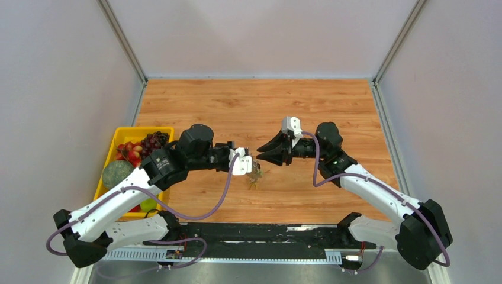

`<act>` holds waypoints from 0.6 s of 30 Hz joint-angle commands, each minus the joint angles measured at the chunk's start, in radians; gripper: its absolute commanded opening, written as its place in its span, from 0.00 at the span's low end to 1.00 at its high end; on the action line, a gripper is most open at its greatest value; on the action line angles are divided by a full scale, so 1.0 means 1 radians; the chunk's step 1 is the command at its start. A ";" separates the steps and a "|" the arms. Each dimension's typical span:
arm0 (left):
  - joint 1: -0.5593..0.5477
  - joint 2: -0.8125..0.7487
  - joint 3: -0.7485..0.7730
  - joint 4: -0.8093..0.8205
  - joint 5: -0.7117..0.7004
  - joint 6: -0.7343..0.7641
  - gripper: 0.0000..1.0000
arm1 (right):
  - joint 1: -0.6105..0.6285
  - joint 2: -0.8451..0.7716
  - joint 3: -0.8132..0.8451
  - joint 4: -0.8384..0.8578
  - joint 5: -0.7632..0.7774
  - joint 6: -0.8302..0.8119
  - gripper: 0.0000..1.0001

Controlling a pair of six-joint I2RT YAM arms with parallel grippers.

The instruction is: Remove the keys from the keyring

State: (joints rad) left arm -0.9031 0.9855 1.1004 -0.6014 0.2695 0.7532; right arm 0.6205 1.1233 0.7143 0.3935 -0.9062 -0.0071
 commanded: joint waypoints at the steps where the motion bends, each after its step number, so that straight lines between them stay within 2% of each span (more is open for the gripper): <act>1: -0.006 -0.030 0.002 0.054 0.039 0.027 0.00 | -0.018 0.019 0.062 0.005 -0.031 -0.020 0.30; 10: -0.007 -0.048 -0.005 0.061 0.062 0.040 0.00 | -0.025 0.103 0.103 0.027 -0.165 -0.021 0.30; 18: -0.007 -0.052 -0.009 0.069 0.067 0.041 0.00 | -0.003 0.128 0.100 0.050 -0.210 -0.015 0.30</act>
State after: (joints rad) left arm -0.9035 0.9558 1.0908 -0.5983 0.3065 0.7734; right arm 0.6014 1.2411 0.7788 0.3973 -1.0508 -0.0124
